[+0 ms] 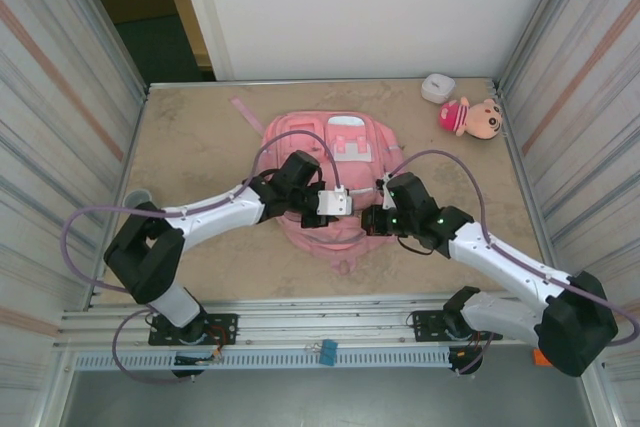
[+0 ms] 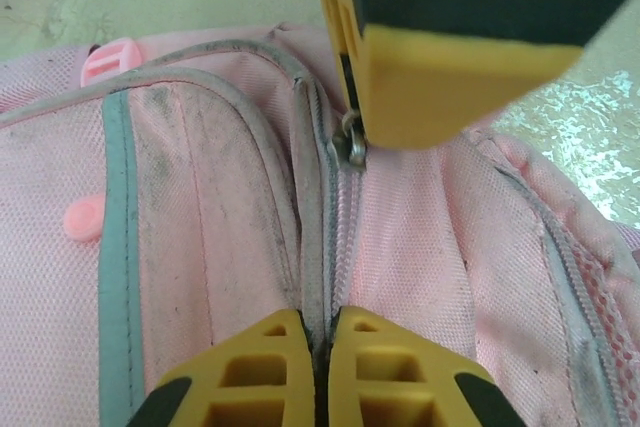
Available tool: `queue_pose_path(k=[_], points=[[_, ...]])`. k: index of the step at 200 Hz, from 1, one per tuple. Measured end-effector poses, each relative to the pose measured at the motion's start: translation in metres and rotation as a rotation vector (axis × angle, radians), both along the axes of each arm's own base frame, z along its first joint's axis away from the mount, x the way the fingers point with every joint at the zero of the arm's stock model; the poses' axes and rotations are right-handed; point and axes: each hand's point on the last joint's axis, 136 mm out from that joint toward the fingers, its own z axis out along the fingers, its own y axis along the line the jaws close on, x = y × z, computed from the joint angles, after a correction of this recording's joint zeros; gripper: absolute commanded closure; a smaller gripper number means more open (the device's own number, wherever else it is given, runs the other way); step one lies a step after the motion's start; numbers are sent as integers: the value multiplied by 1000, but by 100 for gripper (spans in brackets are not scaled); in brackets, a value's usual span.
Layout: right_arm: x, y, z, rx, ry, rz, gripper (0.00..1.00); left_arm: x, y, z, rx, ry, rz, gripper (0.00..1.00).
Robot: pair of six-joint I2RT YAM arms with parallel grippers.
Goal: Pack books, pencil case, and school supplies into a backpack
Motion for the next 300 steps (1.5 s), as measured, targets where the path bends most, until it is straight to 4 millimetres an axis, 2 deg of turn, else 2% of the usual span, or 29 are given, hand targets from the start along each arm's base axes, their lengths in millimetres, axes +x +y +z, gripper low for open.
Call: queue_pose_path(k=[46,77,107,132,153,168,197,221,234,250,272,300], points=[[12,-25,-1,36,47,-83,100,0,10,10,-36,-45,10,100],[19,-27,1,96,78,-76,100,-1,14,17,-58,-84,6,100],[32,-41,-2,126,108,-126,100,-2,19,18,-54,-103,2,100],[62,-86,-10,57,87,-307,100,-8,37,12,-15,-66,22,100],[65,-94,-13,25,74,-326,100,-8,42,11,-5,-56,31,100],[64,-92,-12,22,66,-300,100,-8,42,11,-5,-55,32,100],[55,-74,-5,63,55,-194,70,-8,42,12,-10,-49,33,100],[38,-48,11,102,17,-71,60,-8,42,12,-15,-41,36,100],[27,-35,18,112,-2,-8,59,-8,42,12,-17,-39,37,100],[13,-21,18,103,1,55,59,-8,42,12,-18,-35,41,100],[-3,-10,9,72,38,116,60,-8,42,13,-23,-30,45,100],[-9,-7,-8,19,82,140,63,-7,42,15,-32,-25,54,100]])
